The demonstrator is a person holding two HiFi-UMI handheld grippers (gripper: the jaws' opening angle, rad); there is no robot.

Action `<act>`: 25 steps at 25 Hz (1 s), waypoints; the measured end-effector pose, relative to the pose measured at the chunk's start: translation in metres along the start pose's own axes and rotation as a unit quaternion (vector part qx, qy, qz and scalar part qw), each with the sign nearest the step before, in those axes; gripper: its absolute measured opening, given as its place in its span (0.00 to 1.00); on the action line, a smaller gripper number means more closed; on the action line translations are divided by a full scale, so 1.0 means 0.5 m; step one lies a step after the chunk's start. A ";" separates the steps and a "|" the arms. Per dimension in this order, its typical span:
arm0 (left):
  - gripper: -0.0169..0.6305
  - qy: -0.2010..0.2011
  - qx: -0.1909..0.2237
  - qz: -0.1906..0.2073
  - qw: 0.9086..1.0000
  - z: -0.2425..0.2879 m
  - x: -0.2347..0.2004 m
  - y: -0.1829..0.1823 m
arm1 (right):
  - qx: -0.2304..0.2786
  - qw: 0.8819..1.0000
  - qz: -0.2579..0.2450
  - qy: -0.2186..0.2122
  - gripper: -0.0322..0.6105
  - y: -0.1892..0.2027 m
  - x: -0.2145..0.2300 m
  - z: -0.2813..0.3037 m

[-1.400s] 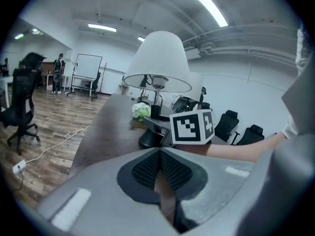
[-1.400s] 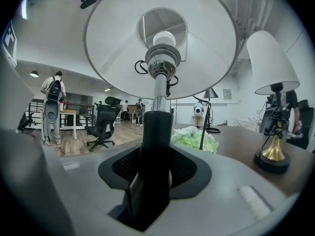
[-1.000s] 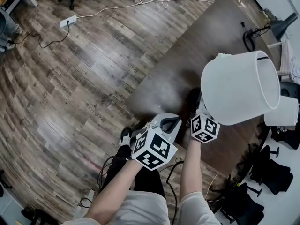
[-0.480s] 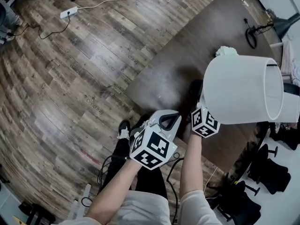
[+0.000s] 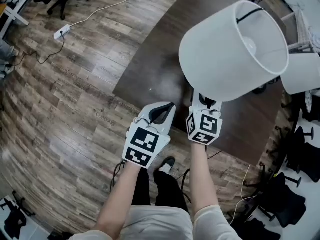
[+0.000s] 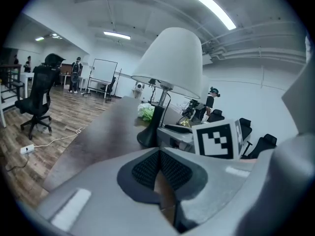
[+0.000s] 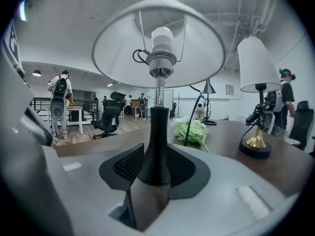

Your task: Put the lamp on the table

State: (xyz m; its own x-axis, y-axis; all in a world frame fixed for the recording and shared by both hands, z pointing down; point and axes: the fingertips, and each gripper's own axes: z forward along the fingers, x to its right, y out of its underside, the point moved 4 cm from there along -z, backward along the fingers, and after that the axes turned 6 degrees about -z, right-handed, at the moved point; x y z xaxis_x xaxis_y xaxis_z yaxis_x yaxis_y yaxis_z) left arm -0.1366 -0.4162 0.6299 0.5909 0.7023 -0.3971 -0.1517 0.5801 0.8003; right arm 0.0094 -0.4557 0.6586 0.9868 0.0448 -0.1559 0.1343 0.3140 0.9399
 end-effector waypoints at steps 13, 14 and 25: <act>0.03 -0.009 -0.056 0.151 0.987 -0.053 0.173 -0.068 | -0.033 0.996 0.064 -0.046 0.24 -0.033 0.045 -0.273; 0.03 -0.015 -0.065 0.160 0.985 -0.068 0.191 -0.065 | -0.036 0.996 0.070 -0.047 0.24 -0.043 0.047 -0.298; 0.03 -0.060 -0.001 0.084 0.995 -0.173 0.397 -0.103 | -0.011 0.996 0.062 -0.067 0.09 -0.124 0.140 -0.473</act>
State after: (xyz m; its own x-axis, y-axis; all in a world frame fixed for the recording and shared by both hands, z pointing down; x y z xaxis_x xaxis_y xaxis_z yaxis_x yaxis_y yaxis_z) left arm -0.0800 -0.2708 0.4708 0.6477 0.7351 -0.2002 -0.2588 0.4594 0.8497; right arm 0.0485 -0.2477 0.5178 0.9991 -0.0416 0.0037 0.0105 0.3355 0.9420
